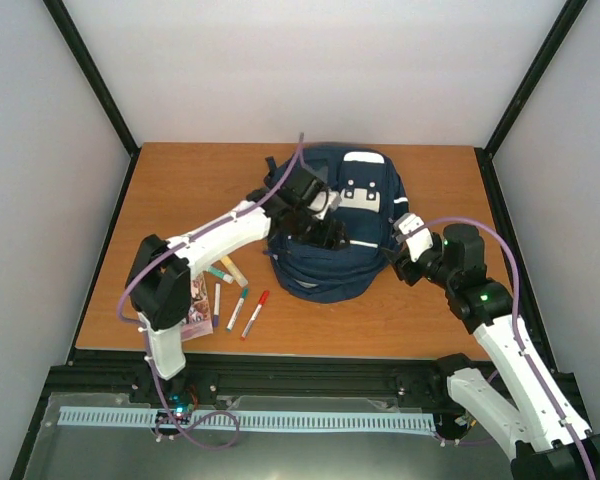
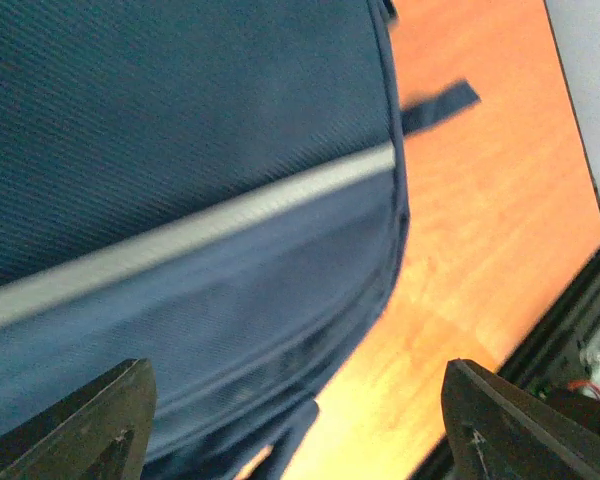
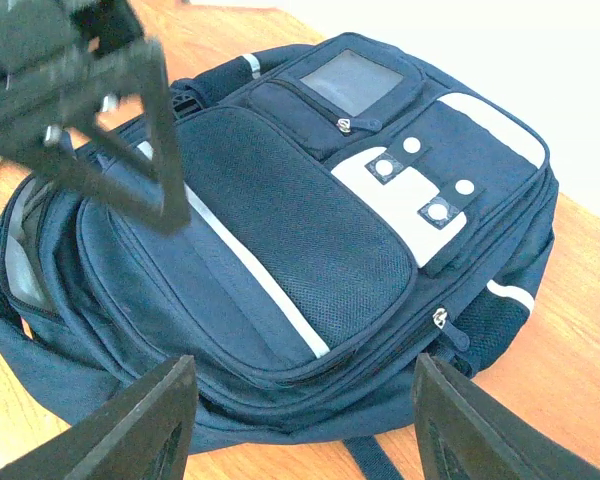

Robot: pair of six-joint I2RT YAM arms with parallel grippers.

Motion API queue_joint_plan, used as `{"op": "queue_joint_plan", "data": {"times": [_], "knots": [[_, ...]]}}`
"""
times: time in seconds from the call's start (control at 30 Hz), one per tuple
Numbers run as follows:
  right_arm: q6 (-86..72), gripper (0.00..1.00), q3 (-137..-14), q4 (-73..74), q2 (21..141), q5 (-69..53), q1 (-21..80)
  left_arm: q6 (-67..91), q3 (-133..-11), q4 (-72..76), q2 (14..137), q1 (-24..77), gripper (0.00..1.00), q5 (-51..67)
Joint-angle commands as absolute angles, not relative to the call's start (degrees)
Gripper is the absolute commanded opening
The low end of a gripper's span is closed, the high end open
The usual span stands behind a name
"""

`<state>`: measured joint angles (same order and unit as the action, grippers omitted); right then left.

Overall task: Pack the student bag
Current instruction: Place the book in the student bag, then move the student bag to the center of the board.

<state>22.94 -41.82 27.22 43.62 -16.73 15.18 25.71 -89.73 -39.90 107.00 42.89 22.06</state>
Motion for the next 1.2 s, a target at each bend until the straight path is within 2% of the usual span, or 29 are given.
{"op": "queue_joint_plan", "data": {"times": [0.0,0.07,0.1,0.23,0.37,0.63,0.73,0.93,1.17], "knots": [[23.12,0.60,-41.12,26.40,42.89,-16.62,14.64,25.86,-92.55,-40.38,103.08,36.84,0.83,15.93],[23.36,0.60,-41.15,26.53,42.81,-16.53,14.65,29.34,-91.80,-40.31,103.64,33.72,0.93,11.35],[23.39,0.60,-41.14,26.56,42.74,-16.57,14.60,31.63,-91.38,-40.27,104.35,31.98,0.95,8.87],[23.46,0.61,-41.11,26.71,42.50,-16.69,14.66,38.23,-88.39,-35.15,107.69,23.60,0.95,10.58],[23.55,0.61,-41.07,26.93,42.58,-16.87,14.35,39.09,-89.64,-30.50,111.75,20.48,0.95,11.96],[24.08,0.62,-40.91,27.19,42.93,-17.58,14.03,36.84,-96.22,-30.95,120.86,20.39,0.93,13.40],[24.33,0.62,-40.85,27.25,43.06,-17.58,14.02,37.50,-95.98,-28.47,123.47,20.81,0.91,17.26],[24.64,0.62,-40.69,27.49,43.31,-18.08,13.98,35.16,-98.76,-25.75,126.06,25.16,0.89,19.08],[24.66,0.63,-40.78,27.85,44.15,-19.02,13.98,32.76,-108.23,-30.03,130.49,30.61,0.86,20.27]]}}
